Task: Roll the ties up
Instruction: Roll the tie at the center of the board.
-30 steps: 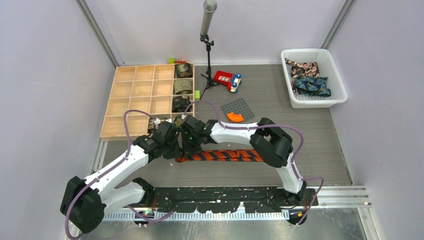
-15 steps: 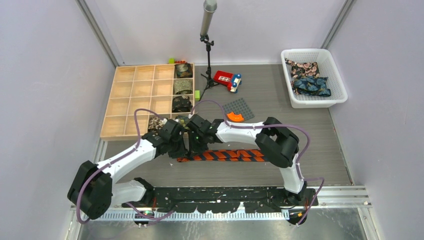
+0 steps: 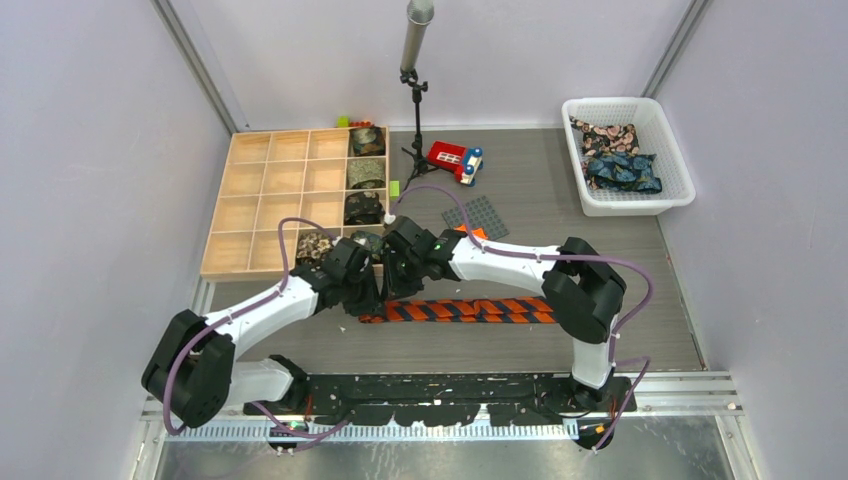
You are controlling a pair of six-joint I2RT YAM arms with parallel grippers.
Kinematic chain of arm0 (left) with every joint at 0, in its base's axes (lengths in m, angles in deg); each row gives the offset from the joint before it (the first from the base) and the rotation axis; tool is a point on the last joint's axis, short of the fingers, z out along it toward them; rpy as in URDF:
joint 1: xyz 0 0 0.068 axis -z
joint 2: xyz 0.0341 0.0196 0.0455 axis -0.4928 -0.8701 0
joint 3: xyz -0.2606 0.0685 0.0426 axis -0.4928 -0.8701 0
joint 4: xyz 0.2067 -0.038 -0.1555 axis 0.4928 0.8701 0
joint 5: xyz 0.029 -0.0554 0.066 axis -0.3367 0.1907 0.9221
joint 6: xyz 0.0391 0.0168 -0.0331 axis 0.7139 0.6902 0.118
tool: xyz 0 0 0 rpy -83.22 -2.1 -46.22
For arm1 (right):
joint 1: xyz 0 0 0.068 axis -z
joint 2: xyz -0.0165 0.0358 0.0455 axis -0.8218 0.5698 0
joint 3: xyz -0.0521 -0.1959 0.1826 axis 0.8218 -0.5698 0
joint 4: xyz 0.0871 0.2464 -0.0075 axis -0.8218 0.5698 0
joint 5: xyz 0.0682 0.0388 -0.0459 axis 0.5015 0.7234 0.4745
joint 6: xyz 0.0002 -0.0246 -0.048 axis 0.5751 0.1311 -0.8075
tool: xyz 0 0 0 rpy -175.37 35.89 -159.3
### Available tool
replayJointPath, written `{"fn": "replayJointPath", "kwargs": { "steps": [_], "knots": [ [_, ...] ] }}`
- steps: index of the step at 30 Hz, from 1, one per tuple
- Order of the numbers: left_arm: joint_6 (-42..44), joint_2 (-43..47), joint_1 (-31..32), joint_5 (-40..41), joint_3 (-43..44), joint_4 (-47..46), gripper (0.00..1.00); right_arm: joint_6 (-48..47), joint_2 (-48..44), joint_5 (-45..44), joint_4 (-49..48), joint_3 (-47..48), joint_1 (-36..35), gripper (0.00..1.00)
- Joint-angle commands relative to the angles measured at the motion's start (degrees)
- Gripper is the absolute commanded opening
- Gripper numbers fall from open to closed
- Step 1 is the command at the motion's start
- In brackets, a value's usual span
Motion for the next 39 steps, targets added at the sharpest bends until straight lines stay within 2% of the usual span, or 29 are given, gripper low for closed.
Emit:
{"fn": "replayJointPath", "kwargs": {
  "steps": [1,6,9,12,17,21,26,28,34,39],
  "knots": [
    [1.6,0.1,0.1,-1.8,-1.3,-1.7,0.18,-0.7,-1.6,-0.6,-0.1,-0.2,0.0,0.19],
    [2.0,1.3,0.1,-1.6,-2.5,-2.1,0.37,-0.4,-0.6,-0.2,-0.1,0.6,0.0,0.19],
    [1.7,2.1,0.1,-1.0,-3.2,-2.4,0.43,0.0,0.2,0.1,-0.2,1.1,0.0,0.19],
    [1.2,3.1,0.1,-0.9,-4.0,-3.6,0.37,0.5,0.7,0.5,-0.6,1.3,0.0,0.19],
    [1.0,3.4,0.1,-1.6,-4.6,-4.8,0.35,1.5,1.8,1.7,-1.5,1.7,0.1,0.19],
    [1.4,3.6,0.1,-2.4,-5.0,-5.8,0.23,2.0,3.1,2.8,-2.1,2.5,0.0,0.19],
    [1.7,4.2,0.1,-2.7,-5.4,-6.1,0.23,2.6,5.1,4.1,-2.6,3.7,-0.1,0.19],
    [1.8,4.3,0.1,-2.9,-5.5,-6.1,0.24,2.8,5.9,4.4,-2.7,4.2,-0.4,0.19],
    [2.1,5.2,0.1,-3.4,-5.8,-6.3,0.42,3.2,6.8,4.2,-2.9,4.5,-0.9,0.22],
    [2.5,6.0,0.1,-3.5,-6.1,-6.2,0.46,3.0,4.9,2.5,-2.6,3.9,-0.7,0.3]
  ]
}}
